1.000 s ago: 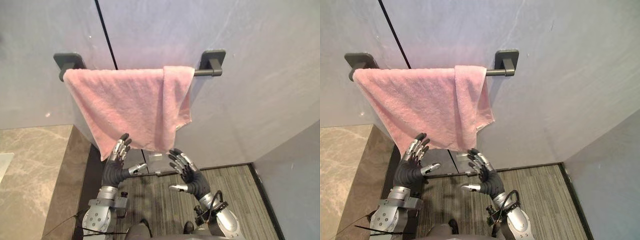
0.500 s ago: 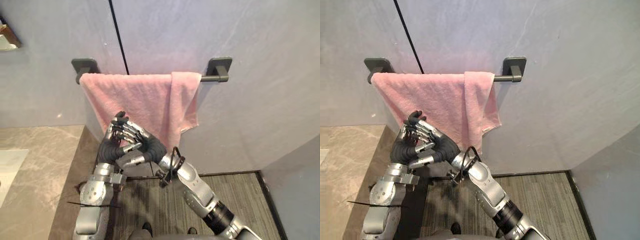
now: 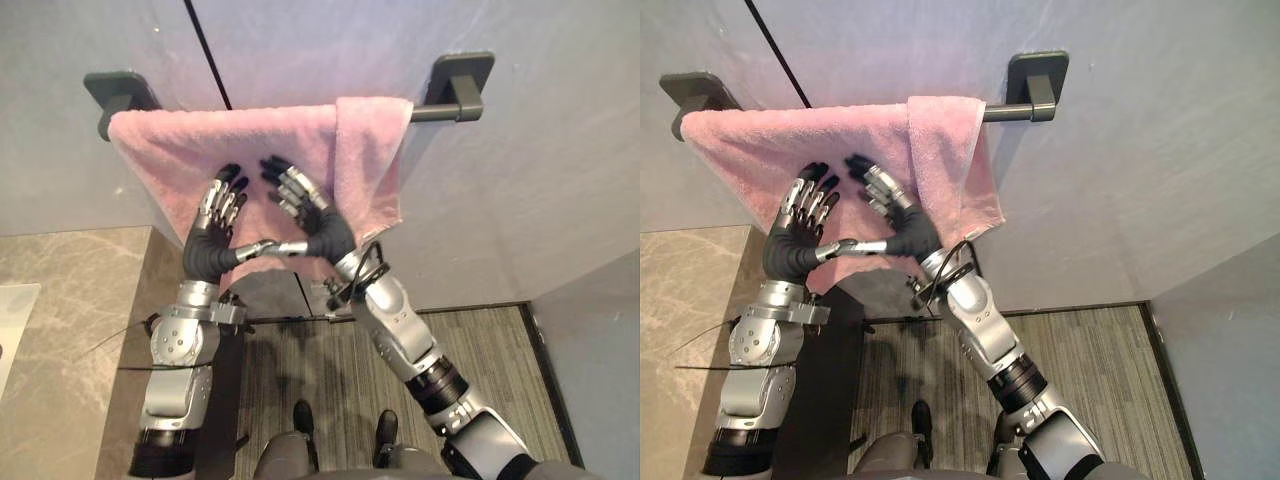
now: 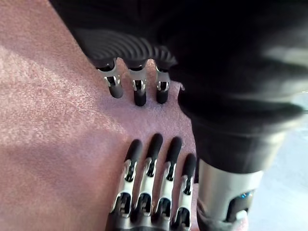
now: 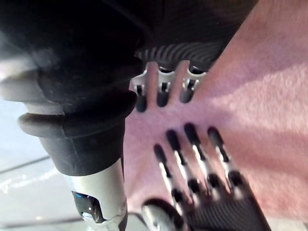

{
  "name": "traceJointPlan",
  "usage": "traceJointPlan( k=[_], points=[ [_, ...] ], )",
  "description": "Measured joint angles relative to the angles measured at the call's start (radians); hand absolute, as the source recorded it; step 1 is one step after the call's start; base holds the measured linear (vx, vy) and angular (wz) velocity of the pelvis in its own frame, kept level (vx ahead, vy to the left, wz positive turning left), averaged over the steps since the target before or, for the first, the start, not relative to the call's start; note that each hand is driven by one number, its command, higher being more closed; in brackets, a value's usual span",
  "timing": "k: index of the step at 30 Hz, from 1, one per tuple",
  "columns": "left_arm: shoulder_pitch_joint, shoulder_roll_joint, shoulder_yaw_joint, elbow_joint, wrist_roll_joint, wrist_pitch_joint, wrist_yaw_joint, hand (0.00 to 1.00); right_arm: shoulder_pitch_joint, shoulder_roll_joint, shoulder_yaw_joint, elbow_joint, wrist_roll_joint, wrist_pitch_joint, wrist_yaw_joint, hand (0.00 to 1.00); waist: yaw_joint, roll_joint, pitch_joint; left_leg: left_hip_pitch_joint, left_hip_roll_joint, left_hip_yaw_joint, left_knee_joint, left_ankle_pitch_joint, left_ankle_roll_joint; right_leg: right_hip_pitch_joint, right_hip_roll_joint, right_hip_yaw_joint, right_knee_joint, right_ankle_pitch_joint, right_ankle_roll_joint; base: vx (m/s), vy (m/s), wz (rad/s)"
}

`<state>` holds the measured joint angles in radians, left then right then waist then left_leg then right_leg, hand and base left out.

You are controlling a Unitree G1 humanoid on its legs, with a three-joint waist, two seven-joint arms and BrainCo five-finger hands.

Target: Organize washtable

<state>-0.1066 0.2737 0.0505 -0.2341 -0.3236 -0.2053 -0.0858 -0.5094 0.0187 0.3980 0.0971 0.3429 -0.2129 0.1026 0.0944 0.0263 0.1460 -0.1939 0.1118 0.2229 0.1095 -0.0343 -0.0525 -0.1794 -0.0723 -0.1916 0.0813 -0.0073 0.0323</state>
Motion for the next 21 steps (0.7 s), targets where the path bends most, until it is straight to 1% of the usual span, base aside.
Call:
traceJointPlan(
  k=[2, 3, 5, 7, 12, 14, 15, 18, 21],
  points=[
    [-0.035, 0.012, 0.0, 0.02, -0.012, -0.001, 0.006, 0.0, -0.011, -0.01, -0.014, -0.001, 0.0, -0.004, -0.008, 0.0, -0.001, 0.001, 0.008, -0.015, 0.002, 0.0, 0.008, 0.0, 0.0, -0.015, 0.0, 0.0, 0.009, 0.0, 0.0, 0.0, 0.0, 0.0],
    [-0.079, 0.013, 0.0, 0.038, -0.018, -0.001, 0.014, 0.0, -0.012, -0.014, -0.036, -0.005, 0.0, -0.007, -0.015, 0.0, 0.0, 0.002, 0.025, -0.02, 0.003, 0.0, 0.013, 0.0, 0.0, -0.023, -0.002, -0.001, 0.024, -0.004, -0.001, 0.0, 0.0, 0.0],
    [-0.107, 0.011, 0.0, 0.046, -0.017, -0.002, 0.035, 0.0, -0.011, -0.018, -0.043, -0.005, 0.0, -0.007, -0.018, 0.0, -0.001, -0.001, 0.034, -0.025, 0.003, 0.0, 0.015, 0.0, 0.0, -0.037, -0.005, -0.001, 0.045, -0.016, -0.002, -0.04, -0.003, 0.02],
    [-0.125, -0.007, 0.0, 0.05, -0.013, -0.005, 0.067, 0.0, -0.01, -0.019, -0.055, -0.018, 0.0, -0.007, -0.021, 0.0, -0.002, -0.001, 0.034, -0.046, 0.0, 0.0, 0.027, 0.0, 0.0, -0.067, -0.013, 0.0, 0.077, -0.031, -0.003, -0.04, -0.001, 0.02],
    [-0.161, -0.04, 0.002, 0.068, -0.006, -0.011, 0.109, 0.0, 0.004, -0.02, -0.085, -0.085, 0.0, -0.007, -0.038, 0.0, -0.005, -0.002, 0.049, -0.057, -0.003, 0.003, 0.037, 0.0, 0.0, -0.089, -0.021, 0.001, 0.109, -0.04, -0.002, -0.04, 0.007, 0.0],
    [-0.161, -0.051, 0.008, 0.068, 0.004, -0.011, 0.114, 0.0, 0.011, -0.019, -0.086, -0.089, 0.0, -0.007, -0.038, 0.0, -0.012, -0.002, 0.049, -0.058, -0.004, 0.006, 0.038, -0.001, -0.001, -0.092, -0.024, 0.002, 0.112, -0.04, 0.0, -0.02, 0.009, 0.01],
    [-0.161, -0.062, 0.014, 0.068, 0.005, -0.011, 0.114, 0.0, 0.019, -0.019, -0.088, -0.092, 0.0, -0.008, -0.038, 0.0, -0.022, -0.002, 0.049, -0.06, -0.006, 0.011, 0.04, -0.001, -0.001, -0.095, -0.027, 0.002, 0.117, -0.042, 0.002, -0.03, 0.031, 0.0],
    [-0.161, -0.079, 0.033, 0.068, 0.014, -0.016, 0.114, 0.0, 0.052, -0.019, -0.089, -0.129, 0.0, -0.008, -0.038, 0.0, -0.024, -0.002, 0.049, -0.075, -0.006, 0.021, 0.05, -0.002, 0.001, -0.114, -0.032, 0.004, 0.132, -0.045, 0.002, -0.02, 0.015, -0.02],
    [-0.164, -0.107, 0.033, 0.067, 0.016, -0.017, 0.121, 0.0, 0.087, -0.017, -0.12, -0.149, 0.0, -0.007, -0.038, 0.0, -0.024, -0.002, 0.049, -0.086, -0.004, 0.026, 0.067, -0.007, 0.007, -0.123, -0.034, 0.005, 0.141, -0.045, 0.002, -0.01, 0.004, -0.02]
  ],
)
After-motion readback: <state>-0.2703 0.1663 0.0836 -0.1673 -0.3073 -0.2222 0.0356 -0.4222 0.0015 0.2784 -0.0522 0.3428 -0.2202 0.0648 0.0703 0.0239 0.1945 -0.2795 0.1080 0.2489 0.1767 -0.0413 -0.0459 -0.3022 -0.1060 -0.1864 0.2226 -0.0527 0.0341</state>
